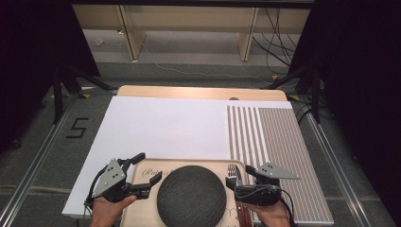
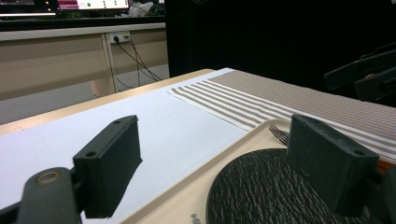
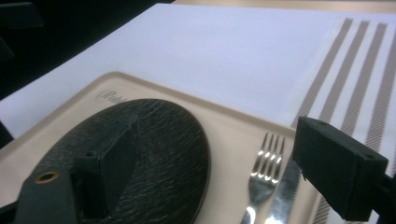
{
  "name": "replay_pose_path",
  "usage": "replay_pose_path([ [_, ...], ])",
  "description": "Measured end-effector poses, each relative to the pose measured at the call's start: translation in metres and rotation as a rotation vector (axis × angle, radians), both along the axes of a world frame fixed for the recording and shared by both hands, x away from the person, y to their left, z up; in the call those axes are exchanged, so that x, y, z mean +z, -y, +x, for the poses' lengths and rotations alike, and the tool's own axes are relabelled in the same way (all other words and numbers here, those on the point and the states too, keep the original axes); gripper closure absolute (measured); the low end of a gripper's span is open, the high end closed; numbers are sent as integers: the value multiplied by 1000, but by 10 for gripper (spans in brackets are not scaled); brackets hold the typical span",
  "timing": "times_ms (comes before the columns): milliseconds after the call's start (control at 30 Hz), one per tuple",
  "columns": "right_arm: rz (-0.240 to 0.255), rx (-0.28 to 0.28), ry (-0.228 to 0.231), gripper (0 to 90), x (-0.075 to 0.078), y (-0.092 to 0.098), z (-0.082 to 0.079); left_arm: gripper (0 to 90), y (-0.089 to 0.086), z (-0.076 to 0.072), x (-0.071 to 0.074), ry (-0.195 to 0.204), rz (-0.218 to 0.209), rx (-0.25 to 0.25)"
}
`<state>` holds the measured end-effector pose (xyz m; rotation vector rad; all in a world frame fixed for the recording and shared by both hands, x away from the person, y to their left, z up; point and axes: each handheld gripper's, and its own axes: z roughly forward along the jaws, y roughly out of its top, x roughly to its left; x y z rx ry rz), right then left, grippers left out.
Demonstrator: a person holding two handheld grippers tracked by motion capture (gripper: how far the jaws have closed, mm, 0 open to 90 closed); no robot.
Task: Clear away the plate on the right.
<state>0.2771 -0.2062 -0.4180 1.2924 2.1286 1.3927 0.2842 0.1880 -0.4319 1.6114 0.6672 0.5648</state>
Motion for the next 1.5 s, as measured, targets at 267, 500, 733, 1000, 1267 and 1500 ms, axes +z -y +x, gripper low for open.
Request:
replay_pose_path([
  [267, -27, -23, 66, 160, 1, 4, 1, 170, 0, 0, 0, -1, 3, -3],
  [500, -22, -46, 91, 160, 3, 11, 3, 170, 1, -1, -1, -4, -3, -2],
  [733, -48, -70, 131, 156, 6, 17, 2, 169, 0, -1, 0, 1, 0, -1],
  [1000, -33, -76, 123, 155, 7, 24, 2, 169, 1, 0, -1, -1, -3, 1],
  [1267, -32, -78, 121, 155, 6, 25, 1, 169, 0, 0, 0, 2, -2, 0],
  [1500, -28, -80, 122, 155, 6, 26, 1, 169, 0, 0, 0, 2, -1, 1],
])
